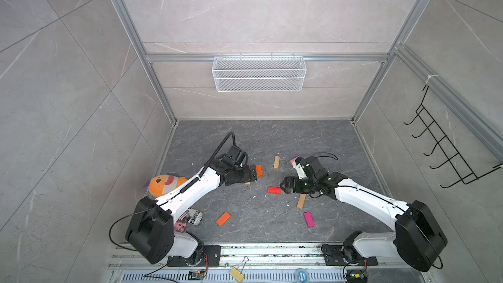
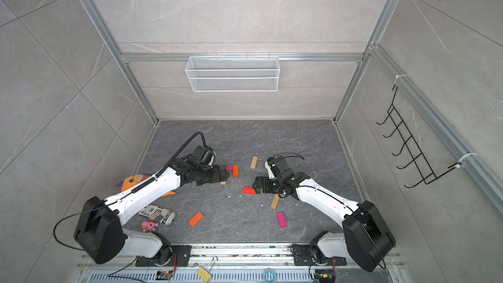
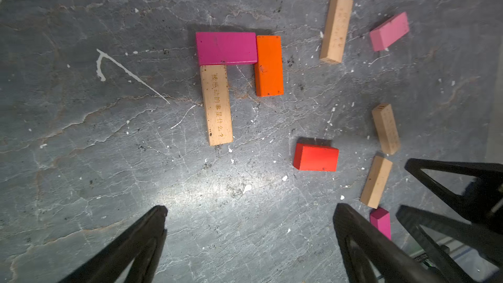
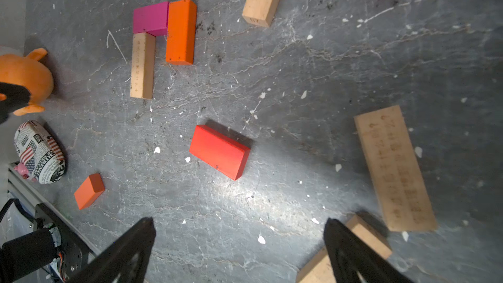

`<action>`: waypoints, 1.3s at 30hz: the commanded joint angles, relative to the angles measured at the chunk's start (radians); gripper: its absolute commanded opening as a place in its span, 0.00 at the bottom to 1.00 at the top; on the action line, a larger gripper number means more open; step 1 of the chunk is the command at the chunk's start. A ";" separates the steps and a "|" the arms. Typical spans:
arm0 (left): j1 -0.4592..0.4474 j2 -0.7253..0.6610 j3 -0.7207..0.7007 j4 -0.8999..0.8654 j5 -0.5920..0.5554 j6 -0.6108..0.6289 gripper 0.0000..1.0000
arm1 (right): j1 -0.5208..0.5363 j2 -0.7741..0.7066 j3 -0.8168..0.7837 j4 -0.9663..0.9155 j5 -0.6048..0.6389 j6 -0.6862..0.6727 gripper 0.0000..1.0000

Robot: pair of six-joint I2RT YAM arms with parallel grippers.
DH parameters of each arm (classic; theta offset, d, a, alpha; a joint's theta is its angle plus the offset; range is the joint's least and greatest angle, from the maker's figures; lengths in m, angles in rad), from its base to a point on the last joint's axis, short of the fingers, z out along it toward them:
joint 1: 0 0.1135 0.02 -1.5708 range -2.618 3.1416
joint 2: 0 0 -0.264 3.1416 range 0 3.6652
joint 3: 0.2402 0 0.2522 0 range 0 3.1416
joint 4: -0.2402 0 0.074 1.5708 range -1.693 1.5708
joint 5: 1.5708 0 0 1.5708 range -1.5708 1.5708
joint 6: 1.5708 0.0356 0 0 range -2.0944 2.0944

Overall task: Assemble the letter p with building blocks
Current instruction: Assemble the building block at the center of the board.

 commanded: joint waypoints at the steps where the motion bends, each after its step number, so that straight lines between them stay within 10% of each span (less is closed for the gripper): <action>1: -0.003 -0.115 -0.061 0.074 0.001 0.049 0.99 | 0.031 0.026 0.036 -0.029 0.041 0.046 1.00; 14: -0.003 -0.423 -0.169 0.007 -0.148 0.136 0.99 | 0.156 0.249 0.152 -0.012 0.179 0.252 0.95; 39: -0.003 -0.374 -0.071 -0.135 -0.092 0.259 0.99 | 0.262 0.479 0.318 -0.077 0.350 0.379 0.79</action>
